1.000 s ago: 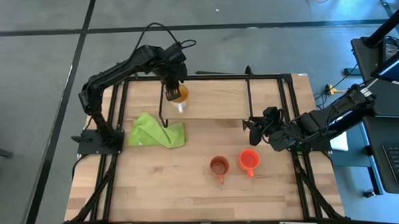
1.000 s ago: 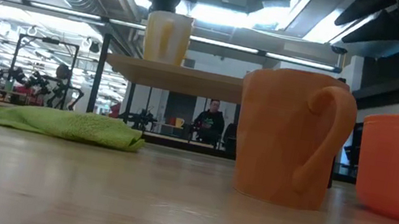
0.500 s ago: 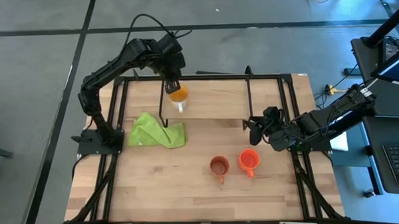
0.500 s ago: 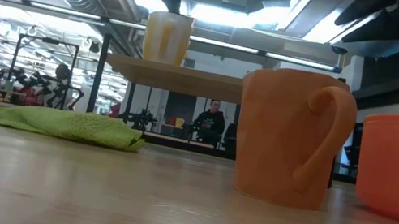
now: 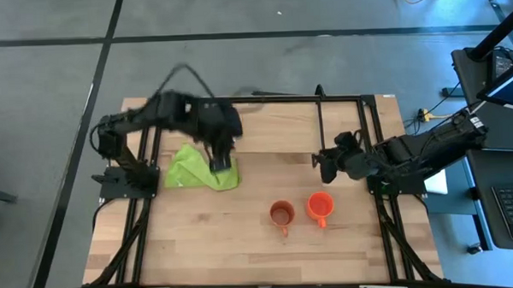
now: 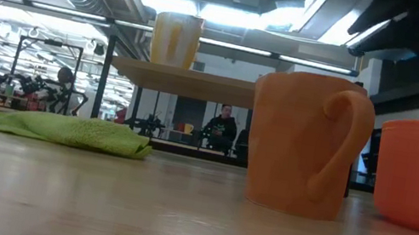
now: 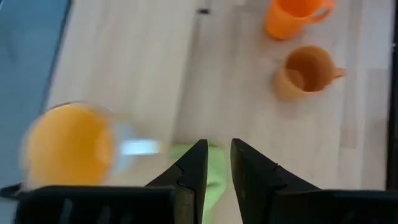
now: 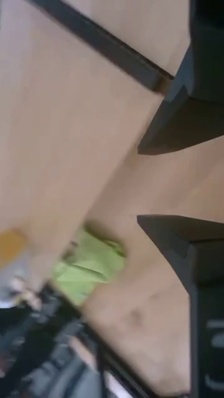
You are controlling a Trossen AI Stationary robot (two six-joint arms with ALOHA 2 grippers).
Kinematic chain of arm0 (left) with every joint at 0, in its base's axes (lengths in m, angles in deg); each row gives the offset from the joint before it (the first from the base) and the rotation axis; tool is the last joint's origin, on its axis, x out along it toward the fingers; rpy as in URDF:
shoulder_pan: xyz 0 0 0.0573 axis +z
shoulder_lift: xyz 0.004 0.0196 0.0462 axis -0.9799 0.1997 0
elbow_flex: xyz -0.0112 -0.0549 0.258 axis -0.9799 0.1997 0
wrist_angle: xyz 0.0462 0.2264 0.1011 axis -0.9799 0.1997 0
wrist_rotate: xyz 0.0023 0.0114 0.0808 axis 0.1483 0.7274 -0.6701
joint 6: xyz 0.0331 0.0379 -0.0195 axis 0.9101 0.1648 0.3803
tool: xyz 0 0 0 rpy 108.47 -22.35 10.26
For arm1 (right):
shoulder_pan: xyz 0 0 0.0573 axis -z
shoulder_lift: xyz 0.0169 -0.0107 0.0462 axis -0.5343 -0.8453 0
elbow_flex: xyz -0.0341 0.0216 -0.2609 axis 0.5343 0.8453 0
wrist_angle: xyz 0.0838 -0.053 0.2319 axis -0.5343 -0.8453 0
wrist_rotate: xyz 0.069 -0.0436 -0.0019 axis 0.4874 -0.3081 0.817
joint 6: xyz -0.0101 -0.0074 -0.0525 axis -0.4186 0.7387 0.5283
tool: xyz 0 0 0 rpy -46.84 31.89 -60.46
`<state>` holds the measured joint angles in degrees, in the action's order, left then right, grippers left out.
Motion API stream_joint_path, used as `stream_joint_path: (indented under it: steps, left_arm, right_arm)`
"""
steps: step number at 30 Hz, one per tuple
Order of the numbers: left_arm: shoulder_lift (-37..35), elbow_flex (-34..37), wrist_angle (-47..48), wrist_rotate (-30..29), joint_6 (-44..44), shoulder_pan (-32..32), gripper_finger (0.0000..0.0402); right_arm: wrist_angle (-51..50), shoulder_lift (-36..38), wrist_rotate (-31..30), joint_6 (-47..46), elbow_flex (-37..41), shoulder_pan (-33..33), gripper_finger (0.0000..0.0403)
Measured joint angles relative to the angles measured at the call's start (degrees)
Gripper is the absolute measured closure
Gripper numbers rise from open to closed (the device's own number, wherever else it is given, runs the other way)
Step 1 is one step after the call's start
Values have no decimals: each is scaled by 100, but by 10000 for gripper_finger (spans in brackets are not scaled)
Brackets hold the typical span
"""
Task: Stack small to large cups/mugs on shelf
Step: Put the dark orange mug on the shelf
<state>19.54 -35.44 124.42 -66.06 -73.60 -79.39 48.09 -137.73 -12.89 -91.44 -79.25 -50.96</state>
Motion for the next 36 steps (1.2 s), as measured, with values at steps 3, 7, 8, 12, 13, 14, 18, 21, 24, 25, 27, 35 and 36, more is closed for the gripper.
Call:
stream_joint_path:
  steps: [3, 7, 8, 12, 13, 14, 18, 21, 24, 25, 27, 35, 36]
  left_arm:
    - [0, 381, -298, -125, -374, -453, 337]
    - [2, 1035, -852, -158, -864, -875, 337]
    - [-8, 1213, -1045, -159, -960, -987, 337]
    - [-200, 2108, -2179, -143, -1537, -1431, 337]
    - [-286, 2356, -2428, -149, -1725, -1553, 337]
    - [-376, 2603, -2672, -174, -1946, -1663, 337]
    - [-798, 3501, -3570, -668, -2875, -2170, 337]
    - [-1057, 4069, -4087, -1156, -3519, -2567, 337]
    - [-1225, 4598, -4555, -1623, -3982, -2932, 337]
    - [-1242, 4755, -4762, -1754, -4088, -3018, 337]
    - [-1285, 5075, -5130, -1942, -4233, -3176, 337]
    - [-1292, 5975, -6566, -2258, -4342, -3375, 337]
    - [-1290, 6030, -6587, -2258, -4350, -3385, 337]
  right_arm:
    - [147, -129, 883, 243, 0, 368, 234]
    - [194, -490, 1808, 373, 0, 779, 234]
    - [204, -615, 2013, 390, 0, 851, 234]
    - [551, -1201, 2818, 660, 0, 967, 234]
    - [686, -1363, 3030, 695, 0, 967, 234]
    - [852, -1520, 3205, 725, 0, 963, 234]
    - [1341, -1985, 3725, 881, 0, 846, 234]
    - [1372, -2147, 3913, 951, 0, 747, 234]
    - [1378, -2205, 4007, 951, 0, 619, 234]
    - [1411, -2211, 4004, 951, 0, 562, 234]
    - [1472, -2216, 3991, 981, 0, 449, 234]
    - [1594, -2239, 3864, 2236, -480, 79, 234]
    - [1448, -2278, 3862, 2423, -665, 60, 234]
